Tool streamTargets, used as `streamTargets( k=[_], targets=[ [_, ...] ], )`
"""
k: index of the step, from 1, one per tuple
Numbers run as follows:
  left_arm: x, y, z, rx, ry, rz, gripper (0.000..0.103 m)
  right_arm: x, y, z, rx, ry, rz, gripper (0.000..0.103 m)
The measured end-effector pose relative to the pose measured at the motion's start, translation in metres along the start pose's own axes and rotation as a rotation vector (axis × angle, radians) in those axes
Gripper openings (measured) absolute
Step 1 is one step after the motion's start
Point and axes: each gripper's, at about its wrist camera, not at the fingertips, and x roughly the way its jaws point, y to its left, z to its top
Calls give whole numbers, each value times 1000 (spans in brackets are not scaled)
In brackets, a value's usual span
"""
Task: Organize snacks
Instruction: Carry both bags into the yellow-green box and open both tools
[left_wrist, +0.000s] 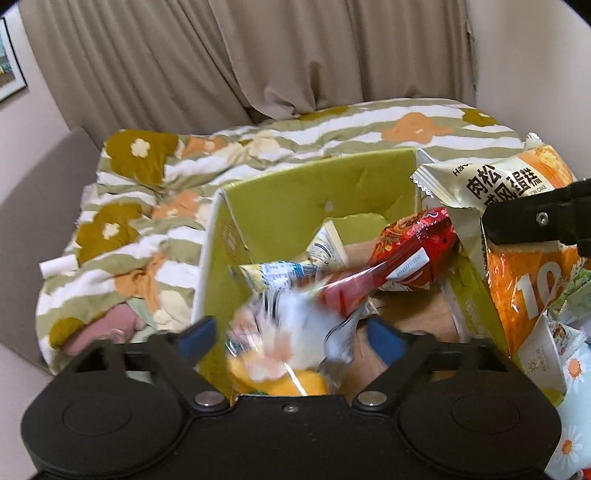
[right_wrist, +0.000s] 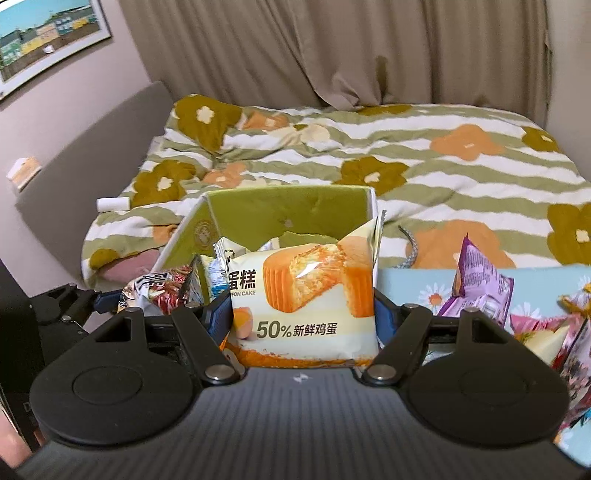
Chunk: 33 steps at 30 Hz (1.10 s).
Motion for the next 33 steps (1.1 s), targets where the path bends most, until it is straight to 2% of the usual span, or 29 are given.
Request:
streamTargets(
  k=[9, 15, 24, 27, 28, 33],
  targets=[
    [-20, 31, -11, -90, -21, -84, 100, 9, 7, -6, 36, 30, -47, 88],
    [-32, 41, -14, -107, -40, -61, 100, 17, 15, -2, 49, 52, -35, 88],
    [-28, 52, -17, -135, -31, -16, 100, 56, 29, 3, 34, 123, 6, 89],
    [-25, 52, -18, -141, -22, 1, 100, 68, 28, 4, 39, 126, 15, 96],
    [-23, 52, -18, -142, -18, 2, 100, 70, 27, 4, 38, 127, 19, 103],
    [-15, 45, -21, -143, 2, 3, 101, 72, 22, -4, 26, 95, 7, 103]
  ],
)
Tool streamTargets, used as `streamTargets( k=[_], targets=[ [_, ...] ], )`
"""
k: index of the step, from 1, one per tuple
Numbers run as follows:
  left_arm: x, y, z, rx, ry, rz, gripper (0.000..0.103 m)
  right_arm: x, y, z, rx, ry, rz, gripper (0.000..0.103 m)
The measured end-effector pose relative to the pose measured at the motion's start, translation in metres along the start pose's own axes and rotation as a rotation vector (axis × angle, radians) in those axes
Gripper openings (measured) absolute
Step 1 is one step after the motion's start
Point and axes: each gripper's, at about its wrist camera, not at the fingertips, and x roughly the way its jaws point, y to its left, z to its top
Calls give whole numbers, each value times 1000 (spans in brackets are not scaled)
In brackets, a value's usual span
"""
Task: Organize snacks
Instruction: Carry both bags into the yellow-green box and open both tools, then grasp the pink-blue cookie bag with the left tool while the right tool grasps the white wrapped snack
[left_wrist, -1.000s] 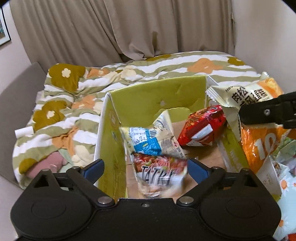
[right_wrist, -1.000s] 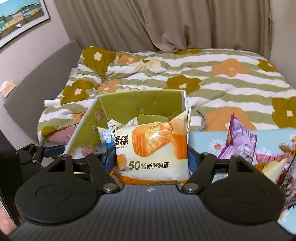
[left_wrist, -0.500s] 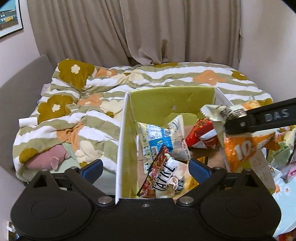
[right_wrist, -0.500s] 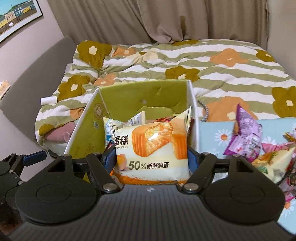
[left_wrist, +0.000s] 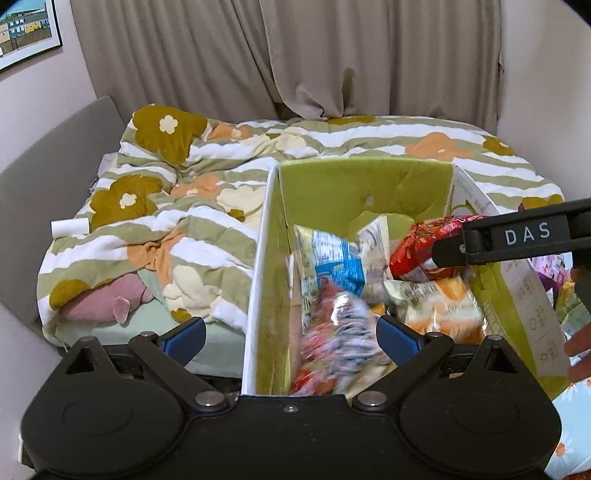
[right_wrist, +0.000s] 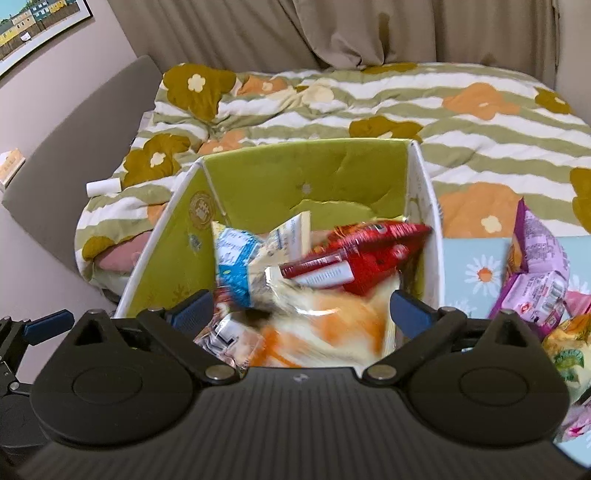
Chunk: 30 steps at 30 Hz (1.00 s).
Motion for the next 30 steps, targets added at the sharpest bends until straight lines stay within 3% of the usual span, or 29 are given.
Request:
streamTargets(
  k=[6, 12, 23, 30],
  targets=[
    [2, -3, -2, -14, 13, -7, 101, 1, -6, -6, -10, 2, 0, 103],
    [-11, -5, 2, -19, -22, -7, 101, -16, -4, -3, -29, -31, -1, 103],
    [-53, -13, 9, -5, -99, -43, 101, -75, -2, -10, -22, -113, -42, 103],
    [-76, -37, 11, 25, -148, -101, 101, -121, -22, -21, 3, -172, -91, 103]
  ],
)
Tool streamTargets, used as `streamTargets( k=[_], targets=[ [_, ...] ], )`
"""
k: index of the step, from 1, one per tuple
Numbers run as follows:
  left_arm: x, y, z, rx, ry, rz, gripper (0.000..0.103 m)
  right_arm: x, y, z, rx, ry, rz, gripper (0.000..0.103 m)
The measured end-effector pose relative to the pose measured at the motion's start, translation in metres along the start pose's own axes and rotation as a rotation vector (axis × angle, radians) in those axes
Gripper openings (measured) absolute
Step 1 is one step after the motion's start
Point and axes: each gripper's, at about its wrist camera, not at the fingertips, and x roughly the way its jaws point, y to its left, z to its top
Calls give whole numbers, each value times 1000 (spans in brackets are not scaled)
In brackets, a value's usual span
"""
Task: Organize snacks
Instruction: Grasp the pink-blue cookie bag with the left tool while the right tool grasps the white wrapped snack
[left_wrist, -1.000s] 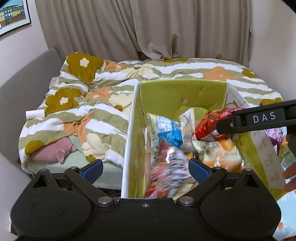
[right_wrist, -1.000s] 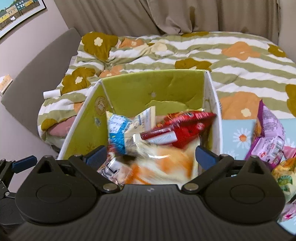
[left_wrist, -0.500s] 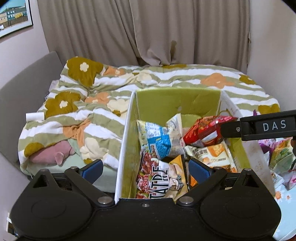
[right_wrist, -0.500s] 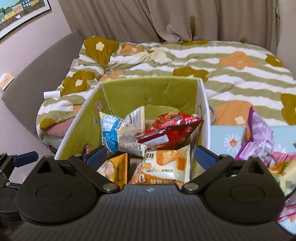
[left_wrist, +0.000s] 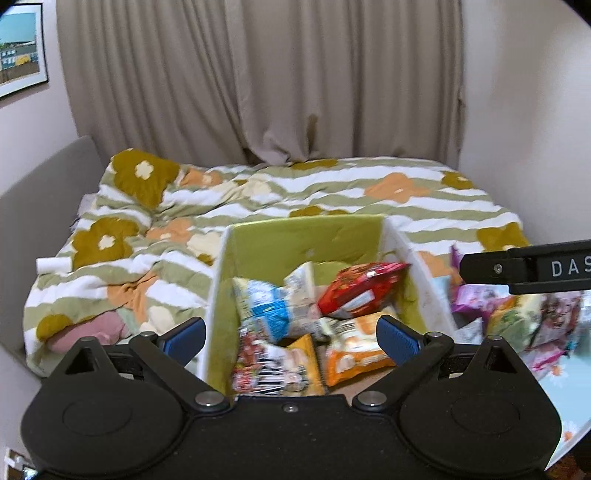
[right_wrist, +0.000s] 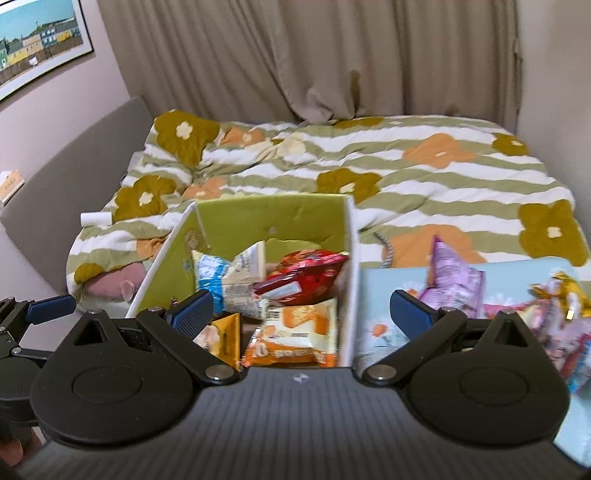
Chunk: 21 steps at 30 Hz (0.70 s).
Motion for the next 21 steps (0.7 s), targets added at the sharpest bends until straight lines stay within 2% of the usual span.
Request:
streamTargets(
  k=[8, 13, 21],
  targets=[
    [-8, -58, 4, 45, -37, -63, 101, -45, -67, -10, 70, -66, -70, 103],
    [-10, -113, 6, 45, -53, -94, 101, -69, -121, -16, 57, -92, -133, 103],
    [-1, -203, 7, 74, -51, -165, 101, -92, -217, -29, 46, -76, -197, 103]
  ],
)
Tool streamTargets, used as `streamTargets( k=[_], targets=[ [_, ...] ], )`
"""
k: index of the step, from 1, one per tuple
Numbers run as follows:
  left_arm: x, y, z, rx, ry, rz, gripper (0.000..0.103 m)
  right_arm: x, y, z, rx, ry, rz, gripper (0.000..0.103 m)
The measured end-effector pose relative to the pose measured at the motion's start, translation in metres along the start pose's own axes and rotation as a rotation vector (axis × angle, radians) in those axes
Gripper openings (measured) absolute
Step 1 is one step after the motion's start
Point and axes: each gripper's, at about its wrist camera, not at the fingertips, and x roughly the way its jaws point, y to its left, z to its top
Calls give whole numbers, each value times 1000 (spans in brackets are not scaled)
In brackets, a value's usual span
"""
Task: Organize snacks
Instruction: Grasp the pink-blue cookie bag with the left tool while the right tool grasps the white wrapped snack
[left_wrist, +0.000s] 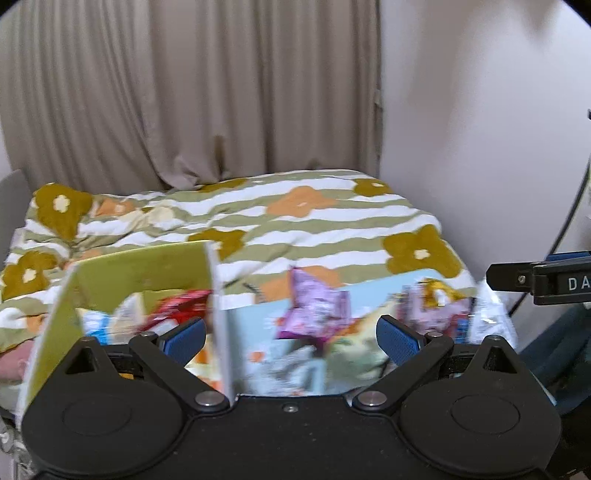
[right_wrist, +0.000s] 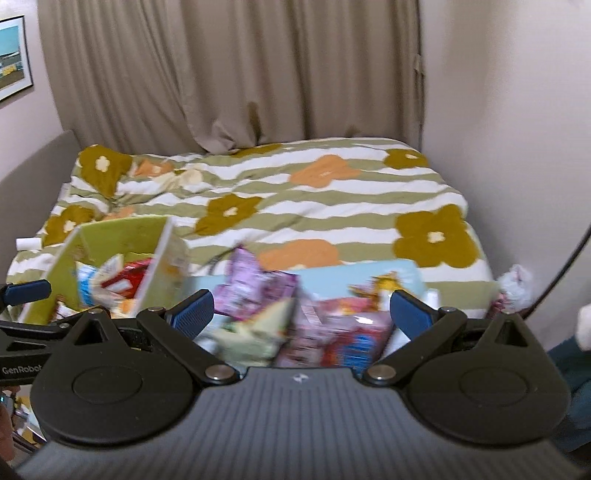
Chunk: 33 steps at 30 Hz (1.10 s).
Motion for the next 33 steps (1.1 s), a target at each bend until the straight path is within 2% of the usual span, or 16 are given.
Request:
streamTargets(
  k=[8, 15, 20, 25, 33],
  targets=[
    [39, -75, -4, 56, 36, -60, 101, 18, -83, -12, -34, 58, -17, 103],
    [79, -122, -13, 158, 100, -89, 101, 46, -123, -19, -42, 115, 10, 103],
    [108, -149, -19, 243, 118, -50, 101, 69, -139, -25, -25, 159, 27, 103],
    [130, -160, -25, 284, 128, -13, 101, 89, -144, -31, 4, 195, 51, 103],
    [153, -162, -30, 289, 152, 9, 102, 112, -142, -36, 23, 230, 66, 103]
  ],
)
